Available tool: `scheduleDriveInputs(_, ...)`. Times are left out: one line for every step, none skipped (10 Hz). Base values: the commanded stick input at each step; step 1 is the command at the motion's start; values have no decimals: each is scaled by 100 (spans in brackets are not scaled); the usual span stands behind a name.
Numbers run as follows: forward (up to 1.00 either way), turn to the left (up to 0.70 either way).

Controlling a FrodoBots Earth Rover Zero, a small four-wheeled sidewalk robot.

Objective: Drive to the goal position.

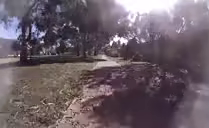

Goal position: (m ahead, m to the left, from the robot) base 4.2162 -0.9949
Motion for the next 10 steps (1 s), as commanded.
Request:
scheduleDriveInputs(67,-6)
scheduleDriveInputs(68,-18)
scheduleDriveInputs(68,-30)
scheduleDriveInputs(69,-27)
scheduleDriveInputs(69,-15)
scheduleDriveInputs(69,-3)
scheduleDriveInputs(69,0)
scheduleDriveInputs(69,0)
scheduleDriveInputs(69,0)
scheduleDriveInputs(63,0)
